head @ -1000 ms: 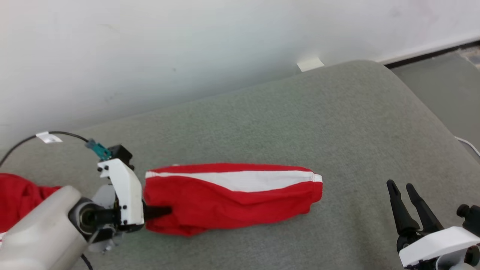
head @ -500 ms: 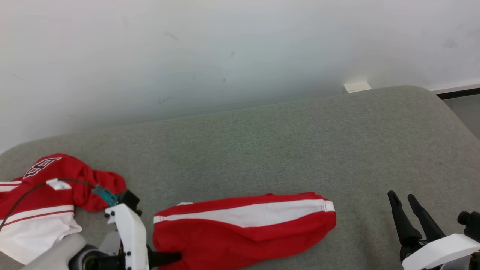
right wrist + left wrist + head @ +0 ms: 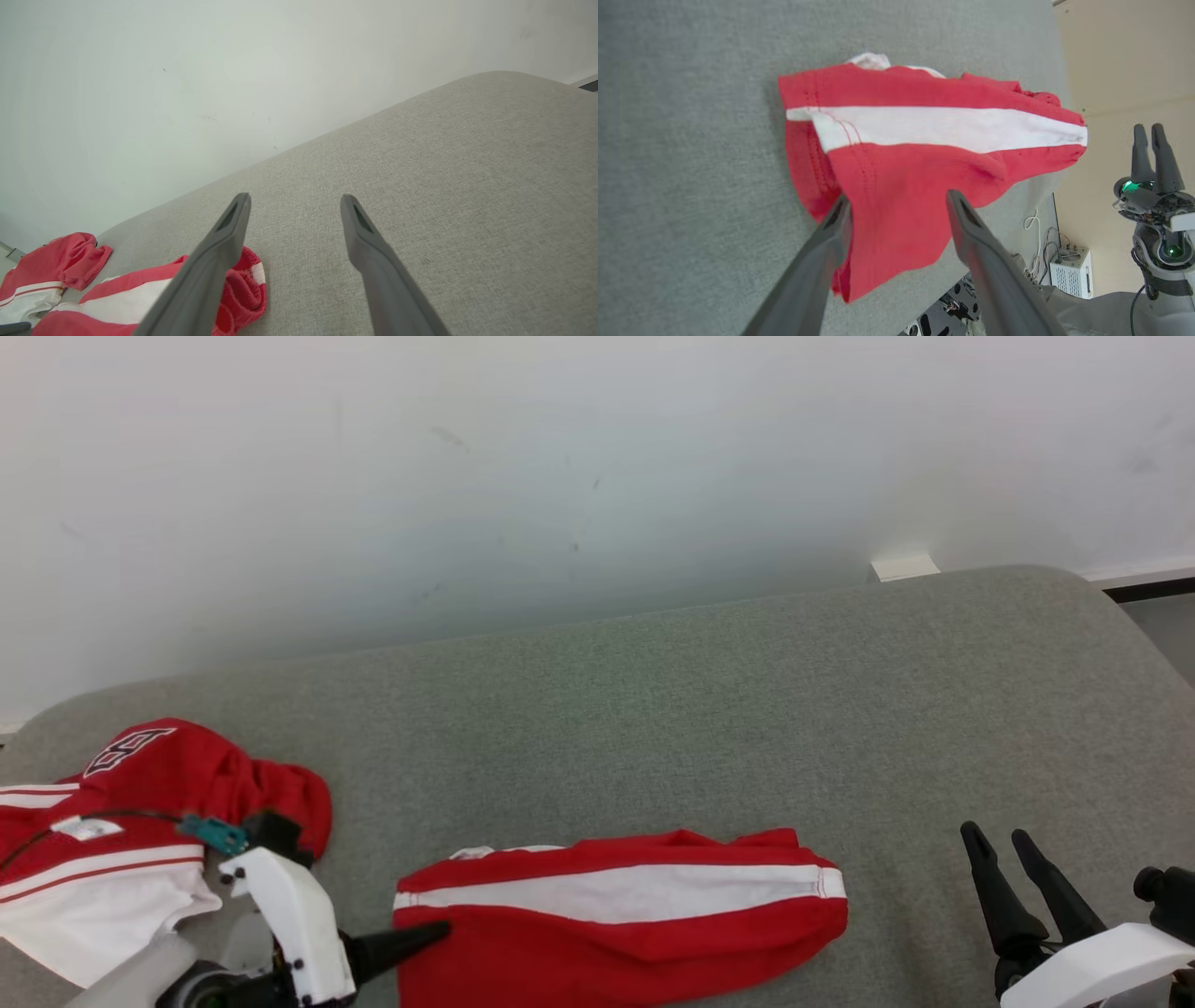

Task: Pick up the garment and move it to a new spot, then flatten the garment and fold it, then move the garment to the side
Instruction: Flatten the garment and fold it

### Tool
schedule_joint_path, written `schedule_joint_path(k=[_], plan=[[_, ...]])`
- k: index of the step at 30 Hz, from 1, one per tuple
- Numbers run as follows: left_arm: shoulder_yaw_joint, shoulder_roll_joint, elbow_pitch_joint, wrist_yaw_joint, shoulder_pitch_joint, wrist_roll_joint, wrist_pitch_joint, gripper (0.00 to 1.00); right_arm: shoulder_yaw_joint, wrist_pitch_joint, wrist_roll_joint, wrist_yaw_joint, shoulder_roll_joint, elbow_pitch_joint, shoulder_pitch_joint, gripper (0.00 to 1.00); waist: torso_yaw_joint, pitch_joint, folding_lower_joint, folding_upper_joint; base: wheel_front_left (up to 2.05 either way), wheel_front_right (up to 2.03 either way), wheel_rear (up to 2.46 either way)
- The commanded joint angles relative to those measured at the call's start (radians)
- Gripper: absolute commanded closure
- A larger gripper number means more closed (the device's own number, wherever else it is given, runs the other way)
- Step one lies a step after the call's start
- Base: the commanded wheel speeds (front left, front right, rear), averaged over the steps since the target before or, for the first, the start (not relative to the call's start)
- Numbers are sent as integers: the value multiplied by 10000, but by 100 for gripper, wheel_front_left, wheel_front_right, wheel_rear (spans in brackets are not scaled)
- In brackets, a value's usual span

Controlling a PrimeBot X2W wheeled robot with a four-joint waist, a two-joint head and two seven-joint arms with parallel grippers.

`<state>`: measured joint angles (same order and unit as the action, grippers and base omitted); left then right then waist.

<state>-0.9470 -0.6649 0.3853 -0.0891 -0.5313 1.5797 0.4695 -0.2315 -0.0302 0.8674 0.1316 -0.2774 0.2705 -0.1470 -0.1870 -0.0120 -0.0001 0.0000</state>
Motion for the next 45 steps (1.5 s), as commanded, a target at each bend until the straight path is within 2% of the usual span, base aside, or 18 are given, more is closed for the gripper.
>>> schedule_joint_path(k=[1,2,3,4,5,7,10,13,16,19,21,24,28,32,38,45], plan=[[86,-117,-56,-60,-56,-90,-152,0,51,17,-60,-18,18,-41,172,0,26,-18,1,0,0,0,0],[188,-195,-166,-82,-87,-192,-398,0,80,26,-92,-18,31,-76,195,0,51,-29,1,0,0,0,0],[390,-483,-469,-124,-219,-656,-1093,0,117,56,-202,-18,30,-176,284,0,109,-46,1,0,0,0,0],[552,-578,-637,-118,-232,-841,-1549,0,145,47,-244,-18,32,-227,337,0,146,-55,1,0,0,0,0],[552,-578,-637,-118,-232,-841,-1549,0,145,47,-244,-18,32,-227,337,0,146,-55,1,0,0,0,0],[851,-720,-974,7,-214,-1374,-2670,0,194,-19,-348,-18,15,-326,380,0,222,-75,1,0,0,0,0],[1121,-927,-1536,477,68,-2344,-4262,0,242,-116,-243,-18,107,-583,496,0,361,-100,1,0,0,0,0],[1278,-1066,-2027,1354,399,-3394,-5831,0,336,-381,-410,-18,27,-780,585,0,513,-129,1,0,0,0,0],[1656,-852,-2464,2312,1026,-3959,-7050,0,422,-739,-762,-18,-10,-929,685,0,672,-151,1,0,0,0,0],[2404,-491,-2978,3016,1647,-4531,-7336,0,615,-1133,-1333,-18,40,-998,796,0,864,-135,1,0,0,0,0],[3246,-181,-3453,3322,1953,-5896,-7344,0,825,-1498,-1728,-18,119,-1161,868,0,1019,-79,1,0,0,0,0],[4607,689,-3976,3535,3064,-7448,-7329,0,1025,-1841,-2355,-18,211,-1439,1036,0,1081,-45,1,0,0,0,0],[5930,1782,-4446,3557,4253,-9361,-7334,0,1289,-2126,-2981,-18,456,-1819,1339,0,1103,-23,1,0,0,0,0],[7080,3005,-4729,3316,5166,-10862,-7336,0,1581,-2269,-3488,-18,670,-1875,1824,0,1150,9,1,0,0,0,0],[8272,4582,-4585,2237,5996,-12139,-7335,0,1520,-2342,-3964,-18,894,-1558,2165,0,1127,44,1,0,0,0,0],[9103,5491,-4165,957,5765,-12979,-7338,0,1111,-2201,-3850,-18,699,-1167,1787,0,1146,12,1,0,0,0,0]])
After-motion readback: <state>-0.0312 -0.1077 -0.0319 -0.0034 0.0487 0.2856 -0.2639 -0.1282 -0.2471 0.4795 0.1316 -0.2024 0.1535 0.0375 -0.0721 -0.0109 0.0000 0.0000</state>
